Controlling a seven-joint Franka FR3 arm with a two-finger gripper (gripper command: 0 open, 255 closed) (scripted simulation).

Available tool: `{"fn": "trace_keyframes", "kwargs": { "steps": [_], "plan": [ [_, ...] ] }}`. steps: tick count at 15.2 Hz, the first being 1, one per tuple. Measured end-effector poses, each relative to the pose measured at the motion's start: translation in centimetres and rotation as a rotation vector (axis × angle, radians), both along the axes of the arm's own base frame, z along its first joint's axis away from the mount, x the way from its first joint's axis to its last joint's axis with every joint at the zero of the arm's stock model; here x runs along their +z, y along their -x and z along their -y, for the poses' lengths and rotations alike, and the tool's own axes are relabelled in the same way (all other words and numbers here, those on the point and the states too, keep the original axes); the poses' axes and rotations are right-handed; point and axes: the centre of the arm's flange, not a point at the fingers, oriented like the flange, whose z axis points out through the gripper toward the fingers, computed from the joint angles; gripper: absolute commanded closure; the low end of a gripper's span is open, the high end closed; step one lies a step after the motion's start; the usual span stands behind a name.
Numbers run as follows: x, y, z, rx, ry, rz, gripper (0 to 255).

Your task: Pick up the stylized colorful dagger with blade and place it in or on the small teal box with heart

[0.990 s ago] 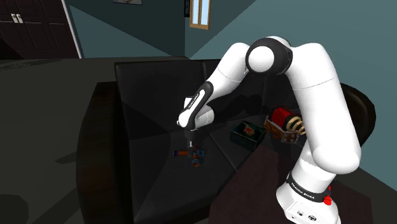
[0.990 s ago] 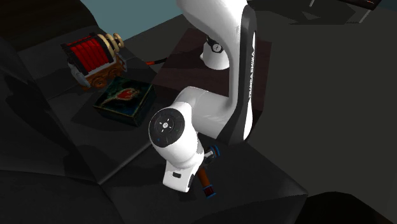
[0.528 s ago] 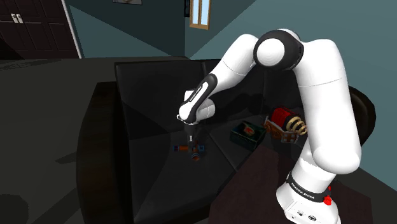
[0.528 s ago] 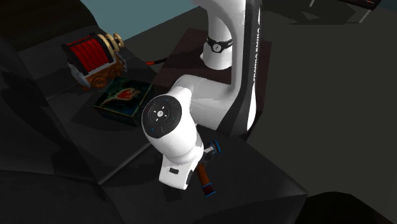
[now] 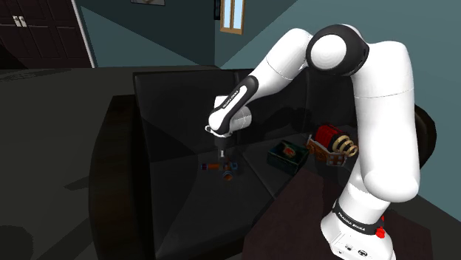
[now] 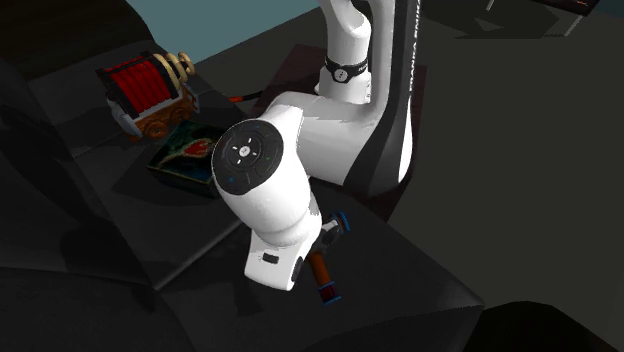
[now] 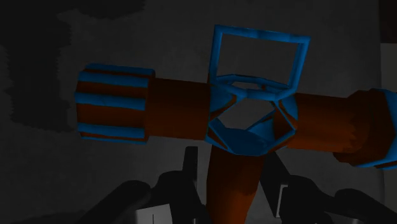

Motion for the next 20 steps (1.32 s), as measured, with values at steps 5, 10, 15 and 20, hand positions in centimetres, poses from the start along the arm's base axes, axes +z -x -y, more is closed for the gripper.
{"fn": "trace_keyframes", "kwargs": {
  "steps": [5, 10, 15, 20],
  "plan": [
    [2.7, 0.0, 0.0, 0.000, 0.000, 0.000, 255],
    [5.4, -0.1, 0.0, 0.000, 0.000, 0.000, 255],
    [8.0, -0.1, 0.0, 0.000, 0.000, 0.000, 255],
    [8.6, 1.9, 4.9, -0.001, 0.000, 0.000, 255]
  ]
}}
